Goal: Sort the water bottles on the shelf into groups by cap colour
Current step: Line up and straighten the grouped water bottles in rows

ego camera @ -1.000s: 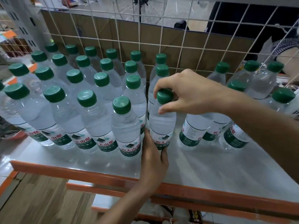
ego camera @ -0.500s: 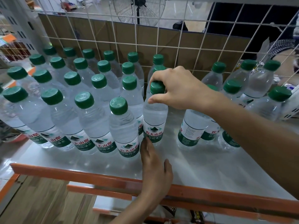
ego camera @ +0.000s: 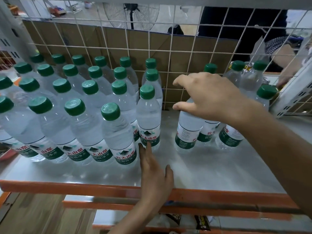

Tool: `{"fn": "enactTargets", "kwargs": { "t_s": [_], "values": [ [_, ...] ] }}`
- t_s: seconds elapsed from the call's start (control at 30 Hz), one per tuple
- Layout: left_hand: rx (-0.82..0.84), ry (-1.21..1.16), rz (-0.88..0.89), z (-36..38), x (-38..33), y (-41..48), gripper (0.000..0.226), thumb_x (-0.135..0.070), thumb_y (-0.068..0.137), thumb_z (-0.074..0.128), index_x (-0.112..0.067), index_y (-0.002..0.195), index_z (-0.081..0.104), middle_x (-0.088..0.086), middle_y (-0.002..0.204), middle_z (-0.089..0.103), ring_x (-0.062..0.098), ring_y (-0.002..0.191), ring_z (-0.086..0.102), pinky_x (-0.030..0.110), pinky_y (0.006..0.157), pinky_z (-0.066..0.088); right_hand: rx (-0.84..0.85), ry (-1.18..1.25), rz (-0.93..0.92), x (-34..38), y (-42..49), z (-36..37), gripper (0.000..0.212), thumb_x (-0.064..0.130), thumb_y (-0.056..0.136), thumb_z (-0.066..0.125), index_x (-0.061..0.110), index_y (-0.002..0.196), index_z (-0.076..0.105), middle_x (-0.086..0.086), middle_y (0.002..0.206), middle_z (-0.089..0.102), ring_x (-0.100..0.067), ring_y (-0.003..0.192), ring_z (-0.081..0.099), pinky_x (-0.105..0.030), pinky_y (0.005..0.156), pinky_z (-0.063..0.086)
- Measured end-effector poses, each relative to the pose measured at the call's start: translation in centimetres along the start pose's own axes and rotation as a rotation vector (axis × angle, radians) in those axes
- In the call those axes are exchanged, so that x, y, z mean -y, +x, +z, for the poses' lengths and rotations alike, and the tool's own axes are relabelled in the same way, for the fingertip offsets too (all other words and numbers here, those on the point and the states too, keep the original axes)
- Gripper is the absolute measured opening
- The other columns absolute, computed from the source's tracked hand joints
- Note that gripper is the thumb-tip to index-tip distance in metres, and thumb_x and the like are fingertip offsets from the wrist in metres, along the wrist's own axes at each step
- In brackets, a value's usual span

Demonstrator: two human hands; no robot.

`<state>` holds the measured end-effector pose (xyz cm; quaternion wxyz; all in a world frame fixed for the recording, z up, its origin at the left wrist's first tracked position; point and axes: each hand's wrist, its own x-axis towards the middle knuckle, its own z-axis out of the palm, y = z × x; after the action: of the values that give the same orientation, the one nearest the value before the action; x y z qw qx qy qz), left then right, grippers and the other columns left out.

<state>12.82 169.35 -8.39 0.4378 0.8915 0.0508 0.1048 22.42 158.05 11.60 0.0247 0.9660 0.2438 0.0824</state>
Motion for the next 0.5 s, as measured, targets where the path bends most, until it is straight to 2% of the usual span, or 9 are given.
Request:
{"fn": "enactTargets", "kwargs": {
  "t_s": [0.07,0.13,0.23,0.37,0.4,0.5],
  "values": [
    [-0.009,-0.005,-0.021,0.2,0.1,-0.2,0.077,-0.016,0.089,0.053,-0.009,0.147,0.003,0.003,0.154,-0.006,0.006,0.141,-0.008,0.015,0.111,0.000,0.080,-0.021,0.019,0.1,-0.3,0.2,0.046,0.044,0.088,0.056,0.018,0.125,0.046,-0.007,0.119,0.058,-0.028,0.110,0.053,-0.042,0.085,0.049],
    [-0.018,0.005,0.005,0.1,0.4,-0.3,0.069,-0.016,0.086,0.056,-0.005,0.143,0.018,0.009,0.148,0.012,0.018,0.138,0.014,0.017,0.111,0.010,0.085,0.047,0.006,0.0,-0.4,0.4,0.036,0.025,0.090,0.058,0.017,0.124,0.051,-0.007,0.117,0.059,-0.026,0.109,0.054,-0.039,0.090,0.047],
    [0.008,0.010,0.089,-0.4,0.7,-0.9,0.047,-0.014,0.084,0.057,-0.009,0.128,0.041,-0.002,0.124,0.033,0.017,0.119,0.038,0.017,0.101,0.025,0.004,0.274,-0.011,-0.1,-1.2,-0.1,0.030,0.005,0.085,0.060,0.019,0.112,0.063,-0.002,0.099,0.066,-0.019,0.096,0.060,-0.032,0.084,0.049],
    [-0.025,0.020,0.183,-1.1,1.6,-1.4,0.025,-0.022,0.083,0.053,-0.017,0.107,0.057,-0.009,0.101,0.049,0.011,0.091,0.053,0.026,0.080,0.048,0.000,0.391,-0.114,1.4,-2.1,-0.6,0.029,0.005,0.084,0.065,0.019,0.109,0.066,0.002,0.093,0.066,-0.011,0.087,0.062,-0.025,0.080,0.051],
    [-0.040,0.020,0.214,-1.3,2.0,-1.5,0.021,-0.022,0.083,0.055,-0.016,0.103,0.058,-0.007,0.096,0.053,0.008,0.084,0.053,0.022,0.074,0.048,0.003,0.414,-0.138,2.0,-2.2,-0.7,0.028,0.007,0.084,0.066,0.019,0.109,0.065,0.002,0.094,0.066,-0.009,0.088,0.062,-0.024,0.080,0.051],
    [-0.113,0.039,0.236,-2.1,3.0,-1.9,0.015,-0.022,0.078,0.065,-0.013,0.085,0.055,-0.006,0.076,0.053,0.005,0.064,0.045,0.007,0.059,0.036,0.004,0.460,-0.202,3.7,-2.2,-0.8,0.028,0.011,0.083,0.068,0.020,0.110,0.065,0.004,0.096,0.066,-0.007,0.090,0.061,-0.021,0.082,0.049]
  ]
}}
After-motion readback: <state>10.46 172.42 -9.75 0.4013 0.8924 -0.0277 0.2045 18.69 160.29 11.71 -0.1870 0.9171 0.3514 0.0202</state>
